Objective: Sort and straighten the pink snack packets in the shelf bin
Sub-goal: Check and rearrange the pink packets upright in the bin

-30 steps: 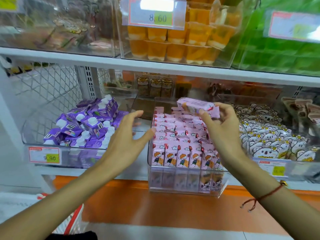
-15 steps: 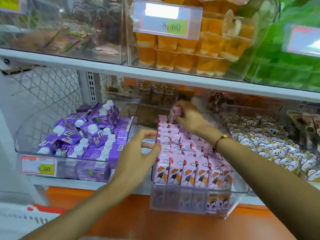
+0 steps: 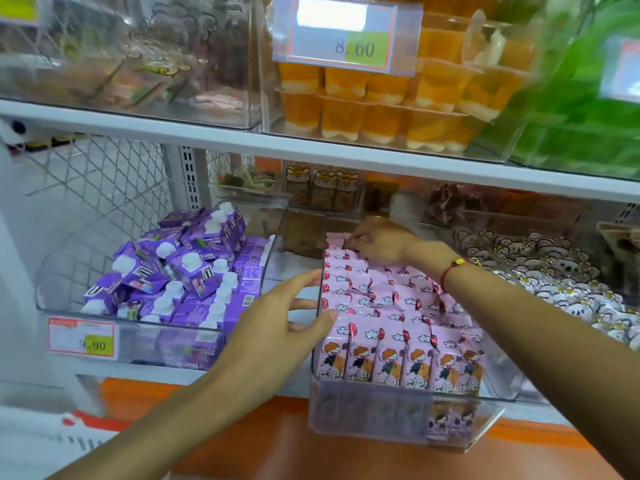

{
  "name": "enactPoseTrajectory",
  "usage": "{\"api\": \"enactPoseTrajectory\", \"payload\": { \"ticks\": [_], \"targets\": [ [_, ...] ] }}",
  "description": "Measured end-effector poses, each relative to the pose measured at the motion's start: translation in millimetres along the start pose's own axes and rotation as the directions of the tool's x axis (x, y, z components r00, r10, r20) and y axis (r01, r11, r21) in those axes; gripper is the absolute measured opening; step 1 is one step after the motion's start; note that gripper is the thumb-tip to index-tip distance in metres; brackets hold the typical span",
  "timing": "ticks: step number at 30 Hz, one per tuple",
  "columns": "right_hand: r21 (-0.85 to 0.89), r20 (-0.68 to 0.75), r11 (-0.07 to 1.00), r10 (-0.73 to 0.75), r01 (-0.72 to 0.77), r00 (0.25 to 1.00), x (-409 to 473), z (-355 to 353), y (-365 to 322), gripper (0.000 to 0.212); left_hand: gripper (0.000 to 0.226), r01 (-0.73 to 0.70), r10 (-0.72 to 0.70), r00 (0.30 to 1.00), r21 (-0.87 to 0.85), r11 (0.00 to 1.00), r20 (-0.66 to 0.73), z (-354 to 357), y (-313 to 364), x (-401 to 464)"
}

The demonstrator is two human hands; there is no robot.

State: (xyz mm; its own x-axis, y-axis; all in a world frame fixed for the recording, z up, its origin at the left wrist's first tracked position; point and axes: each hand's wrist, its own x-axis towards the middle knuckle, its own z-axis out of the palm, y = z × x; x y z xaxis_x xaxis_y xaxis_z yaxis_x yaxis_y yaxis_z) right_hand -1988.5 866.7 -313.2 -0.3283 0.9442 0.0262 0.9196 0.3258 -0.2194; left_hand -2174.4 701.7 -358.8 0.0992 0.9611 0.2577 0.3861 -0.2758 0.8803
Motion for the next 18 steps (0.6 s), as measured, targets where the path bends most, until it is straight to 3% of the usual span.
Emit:
{"api": "enactPoseTrajectory", "payload": {
  "ticks": [4,10,14,16,18],
  "targets": [
    [-0.022,-0.020,1.000,0.018,-0.019,1.000,-23,8,2,0.032,0.041,-0.022,0.022,0.999,0.020,1.000,0.024,1,4,-9],
    [0.101,-0.250,0.993,0.083,-0.059,0.965,-26,25,-9,0.019,0.044,-0.043,0.042,0.999,0.180,0.983,0.012,-3,11,-7],
    [0.080,-0.276,0.996,0.057,-0.036,0.960,-26,25,-12,0.015,0.034,-0.016,0.029,0.998,0.228,0.974,-0.052,-1,10,-8],
    [0.260,-0.321,0.966,0.091,-0.005,0.943,-28,21,-10,0.017,0.024,0.015,0.000,0.997,0.196,0.981,-0.072,-2,9,-7],
    [0.555,-0.401,0.829,0.193,0.069,0.895,-32,13,-15,0.017,0.018,0.034,-0.015,0.993,0.162,0.986,-0.113,-3,9,-4]
  ]
}}
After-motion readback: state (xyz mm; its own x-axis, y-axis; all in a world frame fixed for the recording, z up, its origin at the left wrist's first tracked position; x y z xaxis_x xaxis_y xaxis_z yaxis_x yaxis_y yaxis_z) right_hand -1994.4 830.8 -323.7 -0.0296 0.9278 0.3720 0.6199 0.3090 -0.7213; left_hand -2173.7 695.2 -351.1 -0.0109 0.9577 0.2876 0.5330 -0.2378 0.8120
